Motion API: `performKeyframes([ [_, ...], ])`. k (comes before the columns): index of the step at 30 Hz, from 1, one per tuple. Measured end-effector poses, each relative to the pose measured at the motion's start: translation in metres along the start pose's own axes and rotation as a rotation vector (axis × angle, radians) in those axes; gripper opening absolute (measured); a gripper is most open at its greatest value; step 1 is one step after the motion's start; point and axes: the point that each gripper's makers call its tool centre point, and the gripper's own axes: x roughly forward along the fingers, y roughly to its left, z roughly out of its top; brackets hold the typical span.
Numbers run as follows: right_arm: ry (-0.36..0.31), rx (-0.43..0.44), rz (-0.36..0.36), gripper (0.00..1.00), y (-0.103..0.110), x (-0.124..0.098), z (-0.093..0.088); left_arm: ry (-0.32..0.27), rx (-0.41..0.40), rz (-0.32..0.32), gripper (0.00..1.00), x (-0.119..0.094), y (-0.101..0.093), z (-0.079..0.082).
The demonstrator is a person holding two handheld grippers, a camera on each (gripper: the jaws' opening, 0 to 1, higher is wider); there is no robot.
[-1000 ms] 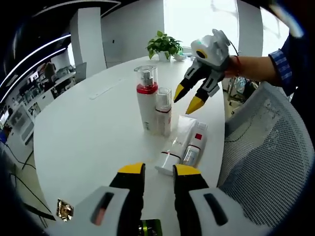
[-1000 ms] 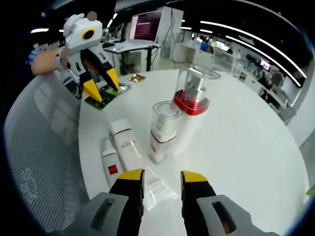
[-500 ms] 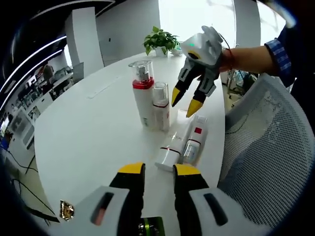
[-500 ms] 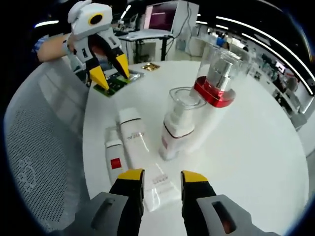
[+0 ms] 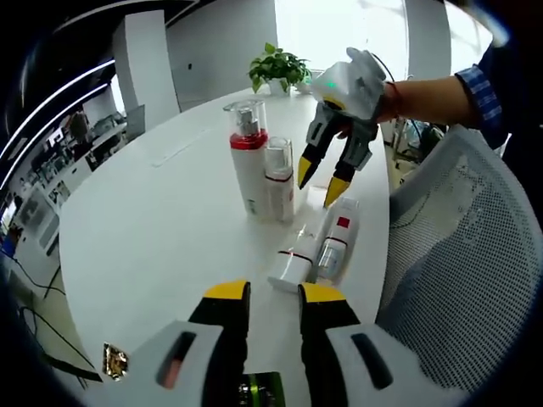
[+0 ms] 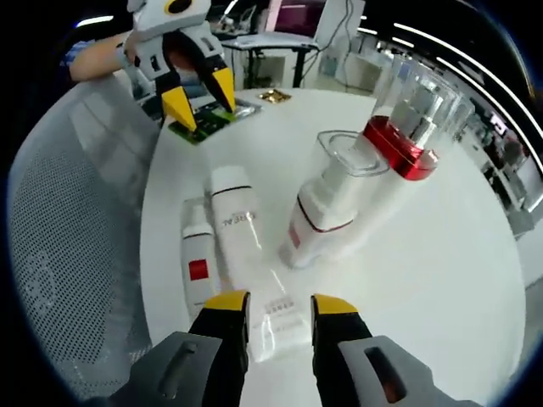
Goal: Arrange the skincare products in the storage area until every visible bottle or jar stands upright without overlapping.
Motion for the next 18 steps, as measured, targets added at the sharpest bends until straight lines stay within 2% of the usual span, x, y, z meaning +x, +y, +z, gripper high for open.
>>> performKeyframes([
  [7, 0.005, -0.01, 0.013, 0.25, -0.0013, 0.0011, 0.001, 0.012, 0.01, -0.001, 0.17, 0.001, -0.001, -0.002],
  [18, 0.025, -0.055, 0.065, 0.22, 0.0031, 0.0041, 0.0044, 0.032, 0.029, -0.009, 0.16, 0.0029, -0.0043, -0.0049],
])
